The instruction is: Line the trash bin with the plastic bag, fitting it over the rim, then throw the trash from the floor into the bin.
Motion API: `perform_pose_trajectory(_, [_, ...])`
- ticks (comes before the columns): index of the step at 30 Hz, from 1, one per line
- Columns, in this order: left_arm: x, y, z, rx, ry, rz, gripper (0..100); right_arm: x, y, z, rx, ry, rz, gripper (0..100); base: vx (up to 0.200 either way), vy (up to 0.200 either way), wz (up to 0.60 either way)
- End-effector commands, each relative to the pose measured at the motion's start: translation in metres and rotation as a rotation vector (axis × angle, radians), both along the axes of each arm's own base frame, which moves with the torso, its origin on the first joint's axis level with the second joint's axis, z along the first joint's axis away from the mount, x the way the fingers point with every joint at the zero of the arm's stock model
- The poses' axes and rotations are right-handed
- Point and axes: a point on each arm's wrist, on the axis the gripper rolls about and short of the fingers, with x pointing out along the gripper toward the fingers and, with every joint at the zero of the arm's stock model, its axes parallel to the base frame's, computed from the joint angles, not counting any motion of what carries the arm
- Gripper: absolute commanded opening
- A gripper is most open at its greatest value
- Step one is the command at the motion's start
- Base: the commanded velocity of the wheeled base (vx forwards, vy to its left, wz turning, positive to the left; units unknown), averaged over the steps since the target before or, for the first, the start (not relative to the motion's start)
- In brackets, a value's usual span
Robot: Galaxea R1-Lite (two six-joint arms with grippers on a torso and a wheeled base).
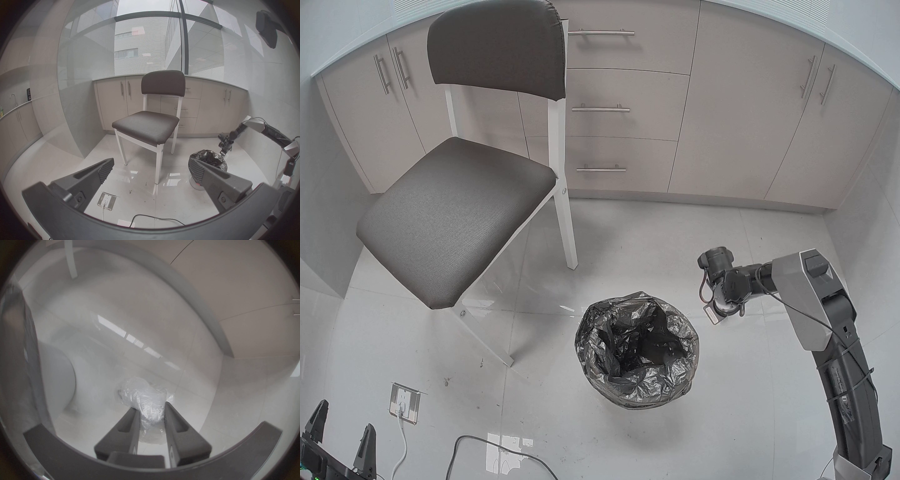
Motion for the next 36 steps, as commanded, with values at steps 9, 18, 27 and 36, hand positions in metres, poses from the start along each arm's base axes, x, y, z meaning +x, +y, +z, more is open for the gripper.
perform_pose_trajectory(9, [0.0, 0.0, -0.005, 0.004, 0.001, 0.0, 100, -0.046, 0.058, 0.156, 0.018, -0.163, 0.113, 0, 0.0, 0.0, 0.0])
perform_pose_trajectory(18, [0.0, 0.0, -0.005, 0.004, 0.001, 0.0, 100, -0.108, 0.145, 0.194, -0.003, -0.203, 0.293, 0, 0.0, 0.0, 0.0])
perform_pose_trajectory(27, [0.0, 0.0, -0.005, 0.004, 0.001, 0.0, 100, -0.165, 0.227, 0.17, -0.013, -0.182, 0.47, 0, 0.0, 0.0, 0.0])
perform_pose_trajectory(36, [0.0, 0.0, -0.005, 0.005, 0.001, 0.0, 100, -0.155, 0.244, 0.111, -0.046, -0.13, 0.483, 0, 0.0, 0.0, 0.0])
